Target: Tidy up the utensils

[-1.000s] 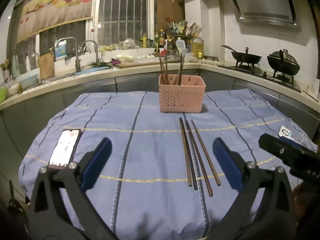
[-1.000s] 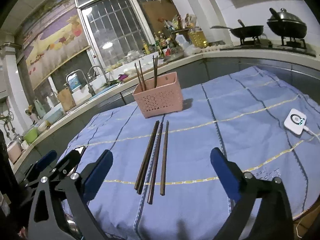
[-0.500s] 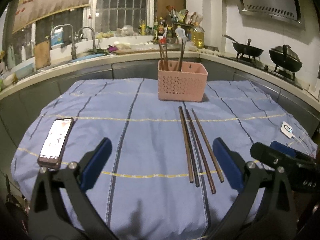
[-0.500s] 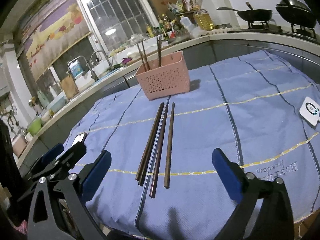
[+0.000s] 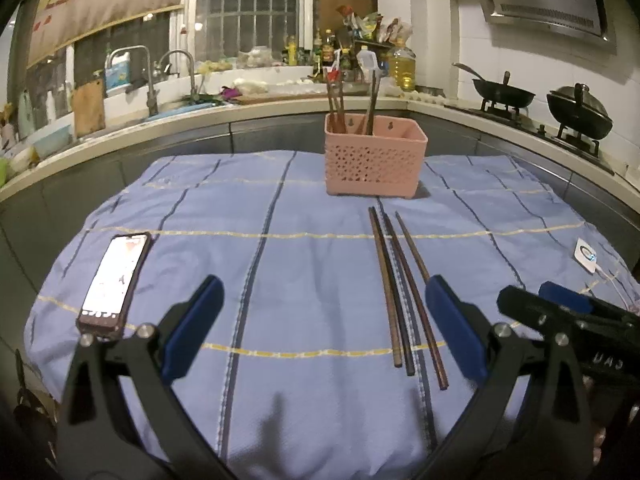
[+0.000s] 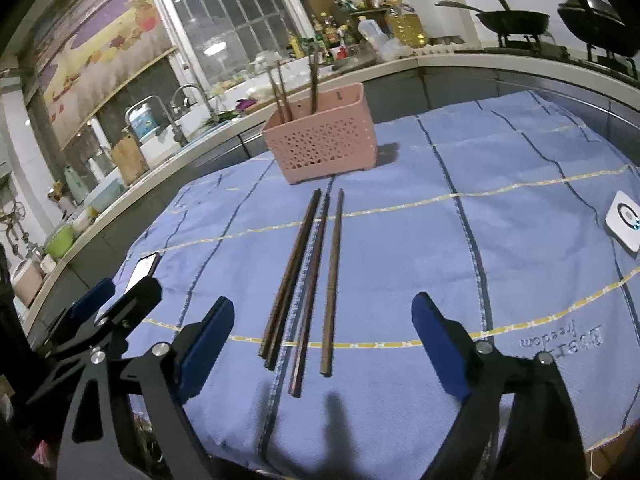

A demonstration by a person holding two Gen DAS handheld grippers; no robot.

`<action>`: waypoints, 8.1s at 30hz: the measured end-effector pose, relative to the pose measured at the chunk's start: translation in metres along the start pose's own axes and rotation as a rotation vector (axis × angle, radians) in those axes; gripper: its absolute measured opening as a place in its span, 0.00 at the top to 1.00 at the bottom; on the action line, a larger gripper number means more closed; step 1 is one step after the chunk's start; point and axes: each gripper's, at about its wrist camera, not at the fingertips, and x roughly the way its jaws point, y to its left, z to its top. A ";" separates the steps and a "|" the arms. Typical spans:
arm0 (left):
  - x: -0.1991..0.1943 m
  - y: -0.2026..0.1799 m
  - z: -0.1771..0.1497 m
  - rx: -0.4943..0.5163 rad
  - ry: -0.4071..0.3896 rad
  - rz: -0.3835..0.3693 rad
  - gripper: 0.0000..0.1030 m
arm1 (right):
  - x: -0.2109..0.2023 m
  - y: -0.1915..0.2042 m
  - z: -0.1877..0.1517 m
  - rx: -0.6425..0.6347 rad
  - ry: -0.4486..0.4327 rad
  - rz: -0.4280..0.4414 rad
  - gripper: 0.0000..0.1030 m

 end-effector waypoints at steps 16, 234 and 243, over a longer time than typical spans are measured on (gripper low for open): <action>0.007 0.013 -0.001 -0.055 0.016 -0.025 0.07 | 0.016 -0.014 -0.001 0.039 0.069 -0.045 0.46; 0.119 0.042 0.057 -0.030 0.251 -0.145 0.69 | 0.081 -0.009 0.056 -0.075 0.161 -0.027 0.65; 0.112 0.015 0.020 0.014 0.317 -0.145 0.69 | 0.080 0.015 0.018 -0.177 0.247 -0.017 0.70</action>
